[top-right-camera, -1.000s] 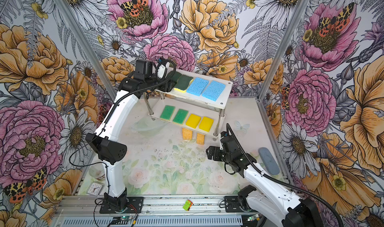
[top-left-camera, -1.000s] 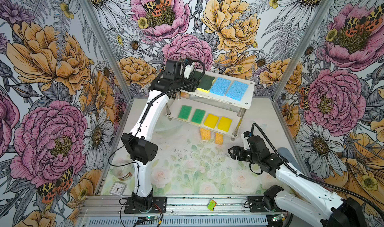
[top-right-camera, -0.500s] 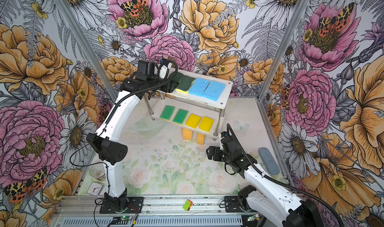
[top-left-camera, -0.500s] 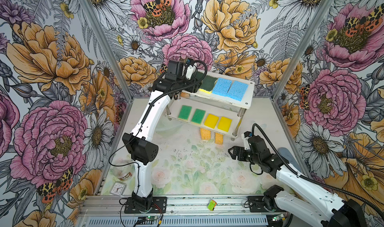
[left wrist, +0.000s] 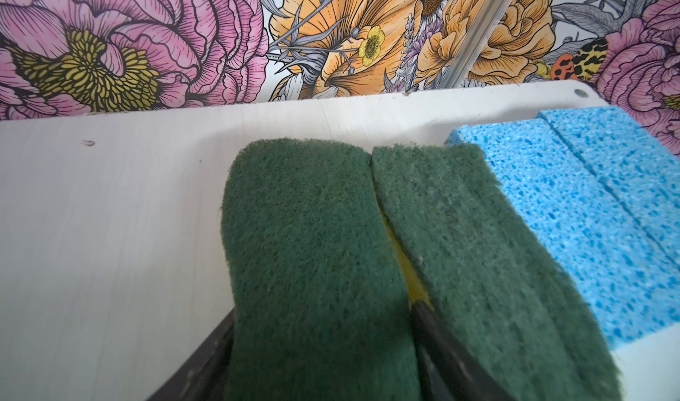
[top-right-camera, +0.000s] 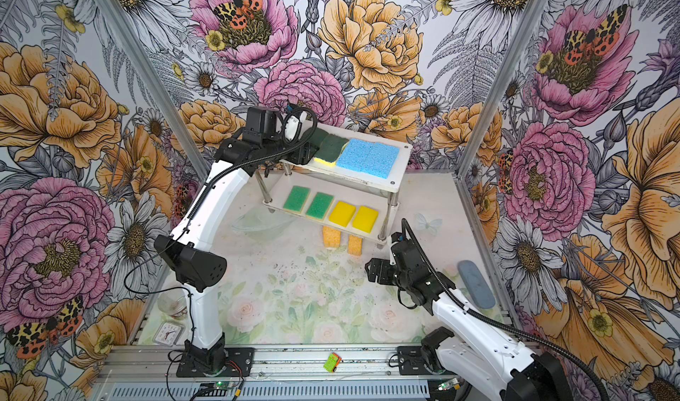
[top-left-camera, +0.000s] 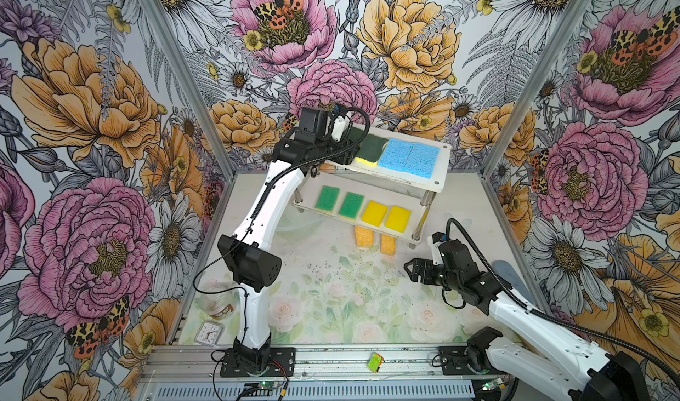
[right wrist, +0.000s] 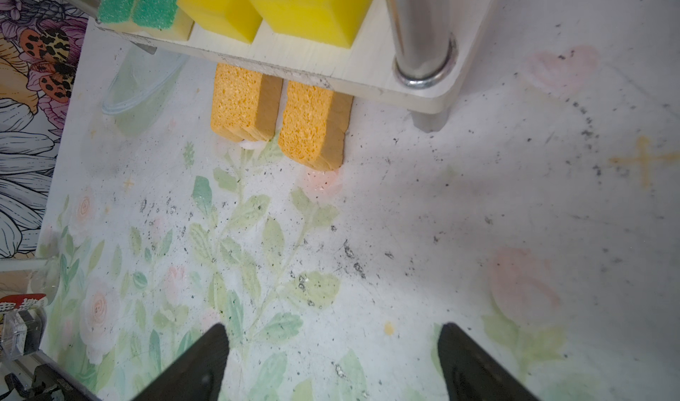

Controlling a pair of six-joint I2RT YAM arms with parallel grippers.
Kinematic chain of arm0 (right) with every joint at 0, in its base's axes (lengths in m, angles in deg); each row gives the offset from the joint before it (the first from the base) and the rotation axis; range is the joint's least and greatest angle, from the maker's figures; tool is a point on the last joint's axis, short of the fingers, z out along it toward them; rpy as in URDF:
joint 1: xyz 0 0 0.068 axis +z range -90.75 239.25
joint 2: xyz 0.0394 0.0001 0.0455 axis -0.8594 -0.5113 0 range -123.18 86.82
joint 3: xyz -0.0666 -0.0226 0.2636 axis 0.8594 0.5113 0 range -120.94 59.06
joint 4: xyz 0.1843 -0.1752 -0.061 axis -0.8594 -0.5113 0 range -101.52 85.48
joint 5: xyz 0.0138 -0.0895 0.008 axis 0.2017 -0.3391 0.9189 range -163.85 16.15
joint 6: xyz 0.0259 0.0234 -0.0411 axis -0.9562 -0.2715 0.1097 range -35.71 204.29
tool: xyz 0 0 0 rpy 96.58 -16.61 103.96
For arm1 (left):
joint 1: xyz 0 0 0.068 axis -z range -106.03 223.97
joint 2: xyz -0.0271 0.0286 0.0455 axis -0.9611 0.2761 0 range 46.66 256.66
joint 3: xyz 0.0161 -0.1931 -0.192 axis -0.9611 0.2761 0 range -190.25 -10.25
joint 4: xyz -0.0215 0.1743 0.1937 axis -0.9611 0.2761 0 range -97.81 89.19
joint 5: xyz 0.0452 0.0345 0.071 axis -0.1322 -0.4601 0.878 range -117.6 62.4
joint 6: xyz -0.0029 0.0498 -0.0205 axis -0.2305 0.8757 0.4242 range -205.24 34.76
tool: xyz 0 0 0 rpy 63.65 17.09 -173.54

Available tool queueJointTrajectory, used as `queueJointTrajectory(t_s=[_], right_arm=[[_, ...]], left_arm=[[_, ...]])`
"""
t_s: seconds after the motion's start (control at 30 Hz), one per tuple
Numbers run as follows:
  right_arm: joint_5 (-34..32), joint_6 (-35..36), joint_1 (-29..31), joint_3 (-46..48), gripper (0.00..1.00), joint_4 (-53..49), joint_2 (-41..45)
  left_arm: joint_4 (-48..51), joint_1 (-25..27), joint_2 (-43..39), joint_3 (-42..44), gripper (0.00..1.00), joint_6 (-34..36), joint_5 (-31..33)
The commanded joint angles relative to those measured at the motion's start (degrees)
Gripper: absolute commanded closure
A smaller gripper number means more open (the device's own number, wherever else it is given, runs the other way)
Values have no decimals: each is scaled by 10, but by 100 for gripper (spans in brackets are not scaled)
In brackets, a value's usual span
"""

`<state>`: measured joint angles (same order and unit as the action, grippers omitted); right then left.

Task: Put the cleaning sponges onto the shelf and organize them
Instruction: 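Press the held sponge against the other green sponge with the left gripper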

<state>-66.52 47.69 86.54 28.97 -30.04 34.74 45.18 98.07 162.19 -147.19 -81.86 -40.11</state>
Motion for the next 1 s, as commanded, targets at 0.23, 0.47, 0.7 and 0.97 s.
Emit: queueJointTrajectory(t_s=[0.23, 0.47, 0.7, 0.97], right_arm=[[-6, -8, -4, 8, 9, 1, 7], [-7, -8, -4, 8, 9, 1, 7], [-7, -7, -4, 8, 8, 1, 7], [-6, -7, -4, 8, 8, 1, 6]], left_arm=[[-2, 10, 7, 8, 31, -15, -5], [-2, 12, 4, 10, 31, -22, -10], [-2, 12, 6, 4, 30, -31, -6], [-2, 12, -5, 3, 26, -32, 14]])
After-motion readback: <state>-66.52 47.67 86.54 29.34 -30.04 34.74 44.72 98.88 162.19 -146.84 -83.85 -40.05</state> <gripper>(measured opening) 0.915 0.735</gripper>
